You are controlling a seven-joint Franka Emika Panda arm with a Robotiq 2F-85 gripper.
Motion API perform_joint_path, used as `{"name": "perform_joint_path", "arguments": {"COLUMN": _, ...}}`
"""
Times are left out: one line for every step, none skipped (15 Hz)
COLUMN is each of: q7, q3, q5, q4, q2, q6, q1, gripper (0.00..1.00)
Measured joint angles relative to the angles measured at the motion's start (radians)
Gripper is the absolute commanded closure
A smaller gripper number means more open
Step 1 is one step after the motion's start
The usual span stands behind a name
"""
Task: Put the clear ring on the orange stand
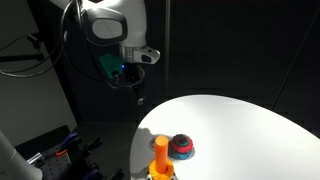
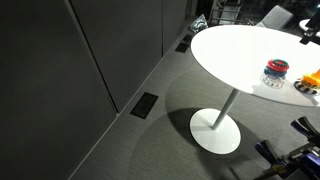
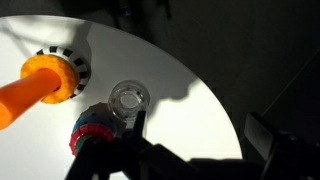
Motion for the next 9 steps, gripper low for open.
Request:
{"name": "perform_joint_path", "arguments": {"q7": 0.0, "q3": 0.0, "q5": 0.0, "q4": 0.0, "q2": 0.018, "q6": 0.028, "q1": -0.006, "gripper": 0.0}}
{"name": "perform_joint_path", "arguments": {"q7": 0.0, "q3": -0.001, "q5": 0.0, "q4": 0.0, "q2": 0.036, "q6": 0.053, "q1": -0.011, "gripper": 0.0}}
{"name": "perform_joint_path", "arguments": {"q7": 0.0, "q3": -0.001, "q5": 0.0, "q4": 0.0, "q2": 0.056, "q6": 0.081, "q1": -0.015, "gripper": 0.0}}
{"name": "perform_joint_path", "arguments": {"q7": 0.0, "q3": -0.002, "q5": 0.0, "q4": 0.0, "q2": 0.077, "q6": 0.109, "q1": -0.018, "gripper": 0.0}}
{"name": "perform_joint_path", "arguments": {"q7": 0.0, "q3": -0.003, "q5": 0.0, "q4": 0.0, "q2": 0.098, "q6": 0.136, "q1": -0.02, "gripper": 0.0}}
{"name": "perform_joint_path", "arguments": {"q7": 0.0, "q3": -0.003, "q5": 0.0, "q4": 0.0, "q2": 0.12, "q6": 0.162, "q1": -0.023, "gripper": 0.0}}
{"name": "perform_joint_path", "arguments": {"q7": 0.0, "q3": -0.004, "q5": 0.0, "q4": 0.0, "q2": 0.141, "q6": 0.184, "q1": -0.025, "gripper": 0.0}}
{"name": "perform_joint_path", "arguments": {"q7": 0.0, "q3": -0.005, "q5": 0.0, "q4": 0.0, "q2": 0.161, "q6": 0.201, "q1": -0.028, "gripper": 0.0}}
{"name": "perform_joint_path", "arguments": {"q7": 0.0, "q3": -0.005, "q5": 0.0, "q4": 0.0, "q2": 0.183, "q6": 0.216, "q1": -0.03, "gripper": 0.0}}
